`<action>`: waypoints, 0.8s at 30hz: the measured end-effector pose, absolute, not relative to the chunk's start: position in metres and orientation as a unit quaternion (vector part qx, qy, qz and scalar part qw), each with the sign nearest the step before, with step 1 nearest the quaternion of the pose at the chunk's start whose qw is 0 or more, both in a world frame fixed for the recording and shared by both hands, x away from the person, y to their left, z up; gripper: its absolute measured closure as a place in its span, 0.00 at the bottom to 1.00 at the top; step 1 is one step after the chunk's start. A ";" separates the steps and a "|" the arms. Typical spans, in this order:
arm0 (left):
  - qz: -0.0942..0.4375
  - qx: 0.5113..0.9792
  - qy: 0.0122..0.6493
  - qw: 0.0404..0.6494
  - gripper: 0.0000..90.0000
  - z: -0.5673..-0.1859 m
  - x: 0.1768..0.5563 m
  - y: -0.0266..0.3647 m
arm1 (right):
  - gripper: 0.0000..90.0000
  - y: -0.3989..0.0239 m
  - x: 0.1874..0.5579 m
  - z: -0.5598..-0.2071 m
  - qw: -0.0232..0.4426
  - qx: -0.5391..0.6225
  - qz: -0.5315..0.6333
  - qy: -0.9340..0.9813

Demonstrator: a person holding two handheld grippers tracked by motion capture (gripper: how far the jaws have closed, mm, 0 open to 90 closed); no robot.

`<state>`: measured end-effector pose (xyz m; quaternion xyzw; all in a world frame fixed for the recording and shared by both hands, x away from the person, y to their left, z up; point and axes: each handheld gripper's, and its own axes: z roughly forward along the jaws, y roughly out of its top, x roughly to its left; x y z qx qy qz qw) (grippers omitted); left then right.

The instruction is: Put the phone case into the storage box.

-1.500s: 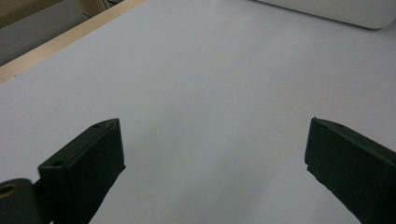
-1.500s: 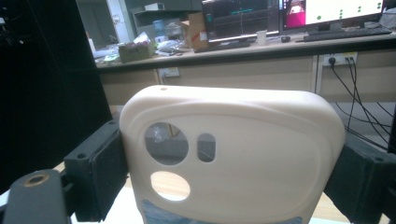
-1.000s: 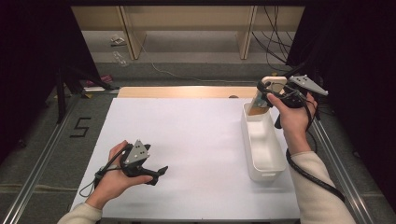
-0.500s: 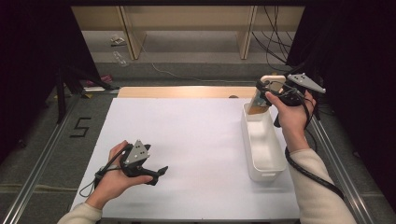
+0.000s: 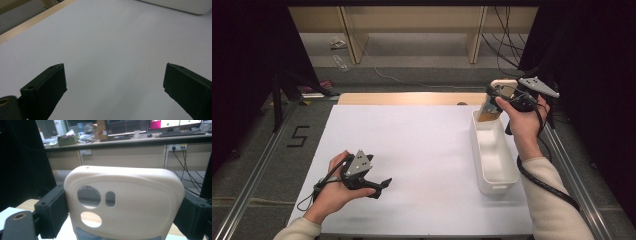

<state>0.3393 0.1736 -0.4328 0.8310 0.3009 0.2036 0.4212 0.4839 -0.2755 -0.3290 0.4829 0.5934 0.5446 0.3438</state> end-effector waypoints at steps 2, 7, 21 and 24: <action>0.203 0.831 0.301 0.423 0.05 -0.433 0.339 0.173 | 0.14 -0.275 0.485 -0.329 0.344 0.483 0.543 0.594; 0.203 0.831 0.301 0.421 0.05 -0.433 0.339 0.173 | 0.14 -0.274 0.487 -0.329 0.343 0.484 0.541 0.596; 0.203 0.831 0.300 0.423 0.05 -0.433 0.339 0.173 | 0.14 -0.273 0.493 -0.328 0.345 0.487 0.534 0.599; 0.203 0.830 0.300 0.423 0.05 -0.432 0.339 0.173 | 0.14 -0.273 0.494 -0.328 0.345 0.486 0.533 0.600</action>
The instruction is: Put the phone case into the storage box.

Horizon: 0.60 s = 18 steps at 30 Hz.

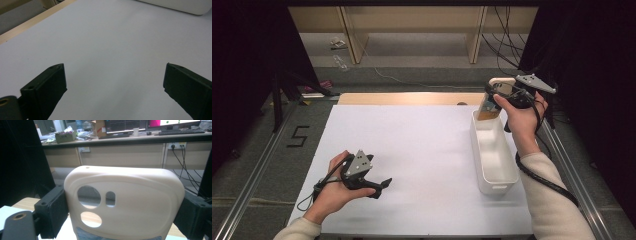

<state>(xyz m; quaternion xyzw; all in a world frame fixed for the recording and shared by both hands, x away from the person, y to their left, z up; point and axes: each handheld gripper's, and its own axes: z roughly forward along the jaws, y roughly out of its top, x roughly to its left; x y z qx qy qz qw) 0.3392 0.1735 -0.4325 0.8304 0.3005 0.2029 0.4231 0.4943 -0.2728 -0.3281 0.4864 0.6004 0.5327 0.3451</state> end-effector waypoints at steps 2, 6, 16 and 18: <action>0.203 0.830 0.301 0.423 0.05 -0.432 0.339 0.174 | 0.14 -0.273 0.495 -0.328 0.346 0.487 0.532 0.601; 0.203 0.830 0.301 0.423 0.05 -0.432 0.339 0.174 | 0.14 -0.273 0.496 -0.328 0.346 0.488 0.532 0.599; 0.204 0.830 0.300 0.423 0.05 -0.432 0.339 0.173 | 0.14 -0.274 0.500 -0.328 0.345 0.491 0.527 0.601; 0.205 0.829 0.301 0.425 0.05 -0.431 0.339 0.173 | 0.14 -0.274 0.501 -0.328 0.346 0.492 0.527 0.601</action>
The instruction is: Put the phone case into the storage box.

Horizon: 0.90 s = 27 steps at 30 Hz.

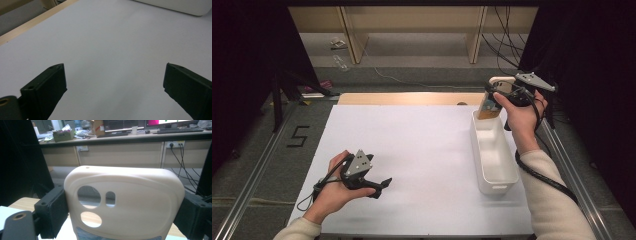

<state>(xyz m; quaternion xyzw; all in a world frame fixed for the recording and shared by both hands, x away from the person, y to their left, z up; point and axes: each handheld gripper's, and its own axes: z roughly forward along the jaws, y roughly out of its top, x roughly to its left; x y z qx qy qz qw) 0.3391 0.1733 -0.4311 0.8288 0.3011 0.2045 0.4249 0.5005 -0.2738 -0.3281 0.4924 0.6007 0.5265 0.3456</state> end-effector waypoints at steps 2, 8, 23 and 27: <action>0.205 0.829 0.301 0.425 0.05 -0.431 0.339 0.173 | 0.14 -0.274 0.501 -0.328 0.344 0.493 0.526 0.601; 0.205 0.829 0.300 0.425 0.05 -0.431 0.339 0.173 | 0.14 -0.276 0.503 -0.329 0.345 0.497 0.524 0.600; 0.204 0.830 0.300 0.424 0.05 -0.431 0.339 0.173 | 0.14 -0.276 0.512 -0.328 0.338 0.505 0.519 0.601; 0.204 0.829 0.300 0.425 0.05 -0.431 0.339 0.173 | 0.14 -0.276 0.515 -0.329 0.338 0.507 0.517 0.601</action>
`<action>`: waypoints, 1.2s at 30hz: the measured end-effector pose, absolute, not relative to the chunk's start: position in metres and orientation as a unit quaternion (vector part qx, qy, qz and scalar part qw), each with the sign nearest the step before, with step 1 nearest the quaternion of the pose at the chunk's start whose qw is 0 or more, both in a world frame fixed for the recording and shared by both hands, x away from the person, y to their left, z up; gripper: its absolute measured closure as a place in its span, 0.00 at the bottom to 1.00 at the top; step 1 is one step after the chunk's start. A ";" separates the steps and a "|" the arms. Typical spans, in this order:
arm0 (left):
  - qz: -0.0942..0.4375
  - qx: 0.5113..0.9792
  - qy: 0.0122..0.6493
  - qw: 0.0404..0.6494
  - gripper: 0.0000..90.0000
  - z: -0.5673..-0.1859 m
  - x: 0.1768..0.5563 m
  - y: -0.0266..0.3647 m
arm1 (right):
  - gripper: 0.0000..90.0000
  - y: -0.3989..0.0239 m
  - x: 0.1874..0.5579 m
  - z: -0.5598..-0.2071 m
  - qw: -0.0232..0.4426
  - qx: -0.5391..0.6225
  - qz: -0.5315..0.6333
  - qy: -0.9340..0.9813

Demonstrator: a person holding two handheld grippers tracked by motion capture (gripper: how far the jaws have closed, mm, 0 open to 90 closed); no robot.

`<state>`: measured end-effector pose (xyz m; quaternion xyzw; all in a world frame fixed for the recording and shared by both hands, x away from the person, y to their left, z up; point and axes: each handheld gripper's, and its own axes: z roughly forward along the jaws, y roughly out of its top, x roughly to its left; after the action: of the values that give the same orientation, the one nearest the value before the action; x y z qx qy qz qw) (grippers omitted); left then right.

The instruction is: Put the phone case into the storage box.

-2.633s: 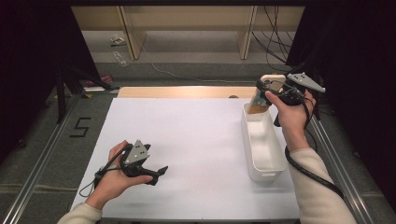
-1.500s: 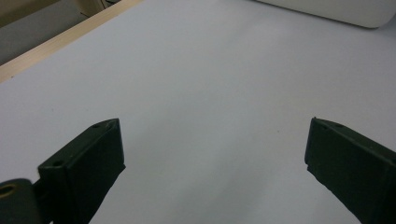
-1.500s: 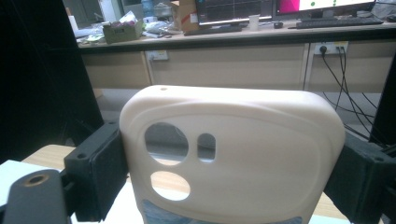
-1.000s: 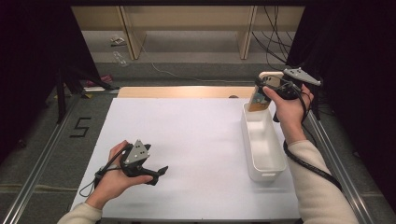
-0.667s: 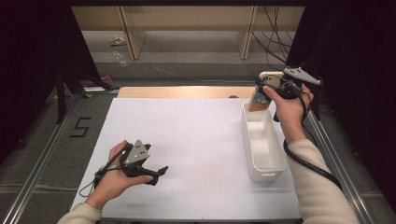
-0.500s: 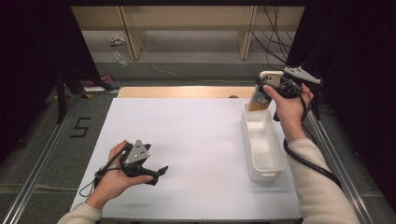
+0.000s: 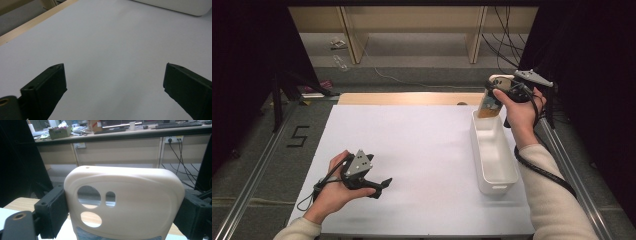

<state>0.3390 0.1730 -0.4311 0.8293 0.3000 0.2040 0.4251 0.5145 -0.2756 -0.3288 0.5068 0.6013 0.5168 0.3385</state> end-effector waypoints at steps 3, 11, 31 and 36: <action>0.204 0.829 0.300 0.425 0.05 -0.431 0.339 0.173 | 0.14 -0.275 0.516 -0.330 0.338 0.508 0.515 0.602; 0.204 0.829 0.300 0.426 0.05 -0.431 0.339 0.173 | 0.14 -0.275 0.520 -0.332 0.337 0.512 0.511 0.603; 0.204 0.829 0.299 0.426 0.05 -0.431 0.339 0.173 | 0.14 -0.274 0.526 -0.331 0.337 0.516 0.504 0.605; 0.204 0.830 0.298 0.426 0.05 -0.431 0.339 0.173 | 0.14 -0.274 0.528 -0.332 0.339 0.515 0.502 0.607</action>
<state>0.3388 0.1728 -0.4306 0.8295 0.2985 0.2040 0.4256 0.5280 -0.2736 -0.3316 0.5153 0.6066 0.5018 0.3386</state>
